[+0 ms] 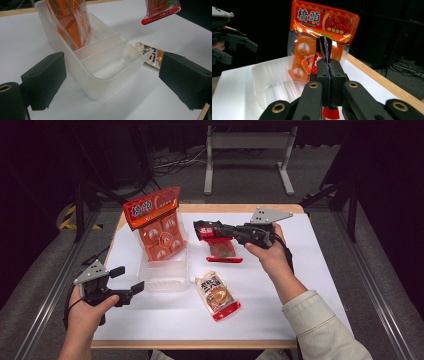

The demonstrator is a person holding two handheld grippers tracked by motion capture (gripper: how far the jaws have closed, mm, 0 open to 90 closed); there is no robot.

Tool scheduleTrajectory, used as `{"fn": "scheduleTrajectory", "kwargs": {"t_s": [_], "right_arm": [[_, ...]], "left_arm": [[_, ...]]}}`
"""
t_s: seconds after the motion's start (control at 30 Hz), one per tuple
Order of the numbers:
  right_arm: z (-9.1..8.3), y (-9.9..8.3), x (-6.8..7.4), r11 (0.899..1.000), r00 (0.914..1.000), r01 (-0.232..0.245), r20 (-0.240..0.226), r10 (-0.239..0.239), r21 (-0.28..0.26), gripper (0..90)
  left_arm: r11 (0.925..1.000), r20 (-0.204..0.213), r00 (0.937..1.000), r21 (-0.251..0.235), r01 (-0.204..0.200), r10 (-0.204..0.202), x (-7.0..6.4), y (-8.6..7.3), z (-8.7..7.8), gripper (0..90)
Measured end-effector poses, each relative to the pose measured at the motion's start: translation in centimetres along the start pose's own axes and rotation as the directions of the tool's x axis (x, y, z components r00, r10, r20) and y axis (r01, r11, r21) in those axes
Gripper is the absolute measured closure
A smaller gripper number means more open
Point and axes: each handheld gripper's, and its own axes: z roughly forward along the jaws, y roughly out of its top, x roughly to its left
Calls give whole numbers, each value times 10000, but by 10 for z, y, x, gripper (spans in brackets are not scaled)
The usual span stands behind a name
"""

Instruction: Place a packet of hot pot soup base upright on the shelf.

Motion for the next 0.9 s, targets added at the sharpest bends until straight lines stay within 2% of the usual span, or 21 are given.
{"fn": "scheduleTrajectory", "kwargs": {"t_s": [0.53, 0.9], "right_arm": [[26, 18, 17, 9990, 9983, 364, -456, -376, -260, 889], [52, 28, 26, 9973, 9944, 673, -794, -695, -297, 889]], "left_arm": [[10000, -93, 10000, 14, -27, 27, 0, -2, -5, 84], [10000, -172, 9998, 21, 55, -55, 0, -5, -10, 83]]}}
